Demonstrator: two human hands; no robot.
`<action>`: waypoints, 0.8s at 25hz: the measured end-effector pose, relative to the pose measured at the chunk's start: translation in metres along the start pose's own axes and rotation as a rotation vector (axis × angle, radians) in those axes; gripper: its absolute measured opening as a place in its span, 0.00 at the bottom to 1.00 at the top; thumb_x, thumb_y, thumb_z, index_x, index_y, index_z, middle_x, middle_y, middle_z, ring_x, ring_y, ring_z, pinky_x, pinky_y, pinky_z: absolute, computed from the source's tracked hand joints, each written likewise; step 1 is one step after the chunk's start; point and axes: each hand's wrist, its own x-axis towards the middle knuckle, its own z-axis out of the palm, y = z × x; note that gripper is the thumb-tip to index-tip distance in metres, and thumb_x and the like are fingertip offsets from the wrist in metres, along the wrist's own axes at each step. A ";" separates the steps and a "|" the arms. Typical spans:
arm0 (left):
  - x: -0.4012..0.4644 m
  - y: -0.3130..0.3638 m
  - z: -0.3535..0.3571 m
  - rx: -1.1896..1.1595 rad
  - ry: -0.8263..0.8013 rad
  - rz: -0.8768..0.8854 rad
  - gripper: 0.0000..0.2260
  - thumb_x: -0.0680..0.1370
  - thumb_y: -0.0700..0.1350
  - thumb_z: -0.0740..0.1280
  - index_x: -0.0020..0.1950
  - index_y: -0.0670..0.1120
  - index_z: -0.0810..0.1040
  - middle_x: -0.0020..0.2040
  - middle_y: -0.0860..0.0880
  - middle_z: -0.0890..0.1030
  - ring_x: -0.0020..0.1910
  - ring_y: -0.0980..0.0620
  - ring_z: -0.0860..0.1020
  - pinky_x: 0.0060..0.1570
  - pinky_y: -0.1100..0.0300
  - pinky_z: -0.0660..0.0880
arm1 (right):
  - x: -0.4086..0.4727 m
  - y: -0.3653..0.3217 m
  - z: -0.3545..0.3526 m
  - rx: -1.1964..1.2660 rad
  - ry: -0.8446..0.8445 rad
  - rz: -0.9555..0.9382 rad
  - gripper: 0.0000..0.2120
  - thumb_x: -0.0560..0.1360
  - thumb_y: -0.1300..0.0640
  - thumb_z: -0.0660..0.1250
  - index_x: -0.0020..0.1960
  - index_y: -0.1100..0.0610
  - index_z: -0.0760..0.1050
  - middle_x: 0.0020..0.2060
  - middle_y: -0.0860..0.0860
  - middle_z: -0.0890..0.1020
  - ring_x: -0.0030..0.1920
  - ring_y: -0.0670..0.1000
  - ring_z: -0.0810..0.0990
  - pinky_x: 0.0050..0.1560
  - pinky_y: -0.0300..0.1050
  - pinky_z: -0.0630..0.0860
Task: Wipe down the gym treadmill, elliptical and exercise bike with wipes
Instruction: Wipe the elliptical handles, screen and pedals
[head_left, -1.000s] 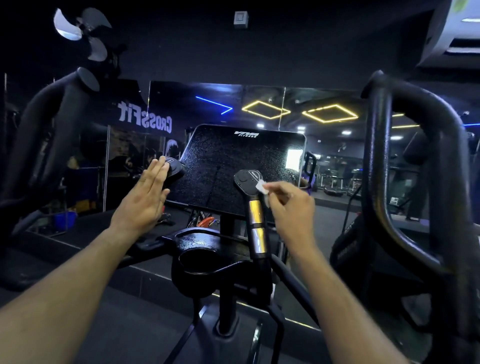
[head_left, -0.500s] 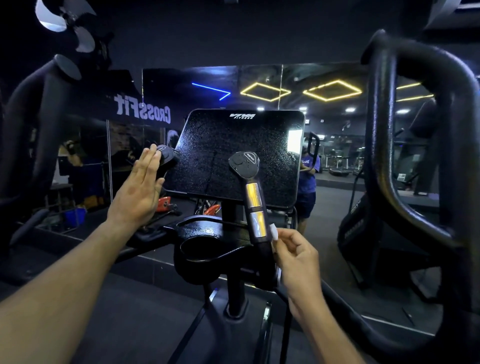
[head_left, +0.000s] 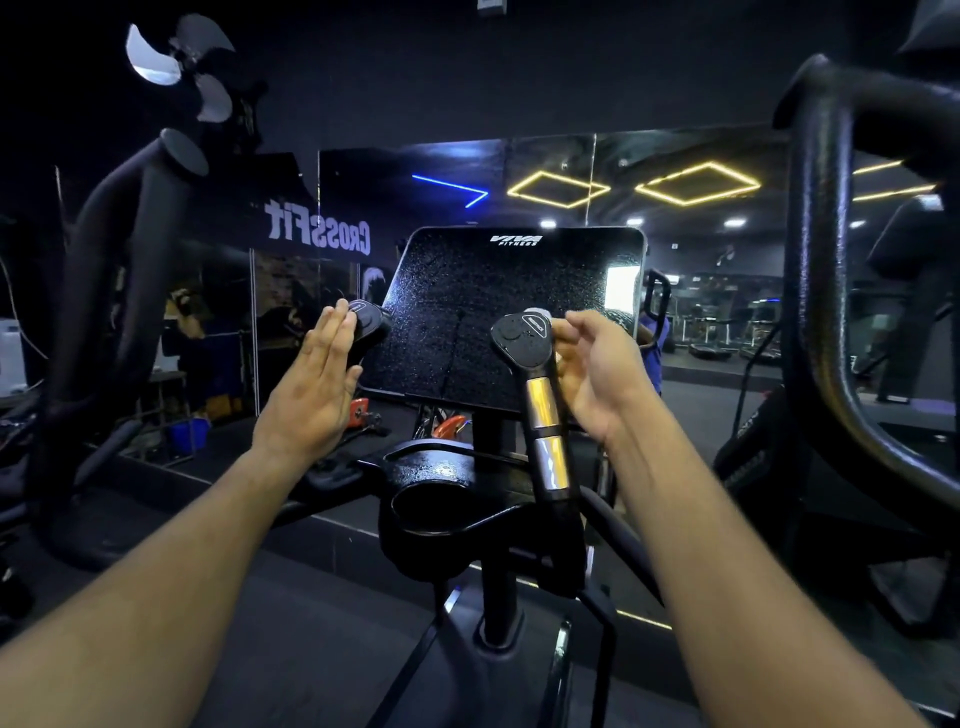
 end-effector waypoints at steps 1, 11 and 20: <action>0.000 0.001 0.000 -0.002 0.004 -0.004 0.26 0.85 0.46 0.51 0.82 0.39 0.53 0.83 0.43 0.54 0.82 0.48 0.51 0.81 0.55 0.51 | 0.009 -0.007 0.005 -0.038 -0.026 0.018 0.22 0.83 0.55 0.56 0.37 0.59 0.81 0.33 0.52 0.83 0.32 0.48 0.78 0.32 0.39 0.77; -0.002 0.001 -0.001 -0.040 0.013 -0.015 0.26 0.85 0.47 0.52 0.82 0.40 0.54 0.83 0.43 0.54 0.82 0.48 0.52 0.80 0.58 0.50 | -0.006 0.018 -0.005 -0.036 -0.067 0.001 0.26 0.83 0.45 0.54 0.59 0.64 0.80 0.53 0.60 0.84 0.49 0.57 0.80 0.49 0.48 0.76; -0.002 0.004 0.000 -0.026 0.017 -0.009 0.25 0.85 0.45 0.52 0.81 0.38 0.54 0.82 0.42 0.54 0.82 0.47 0.52 0.81 0.55 0.51 | -0.123 0.068 -0.043 -0.313 -0.004 -0.088 0.24 0.84 0.48 0.52 0.43 0.43 0.86 0.40 0.47 0.86 0.42 0.44 0.83 0.41 0.34 0.79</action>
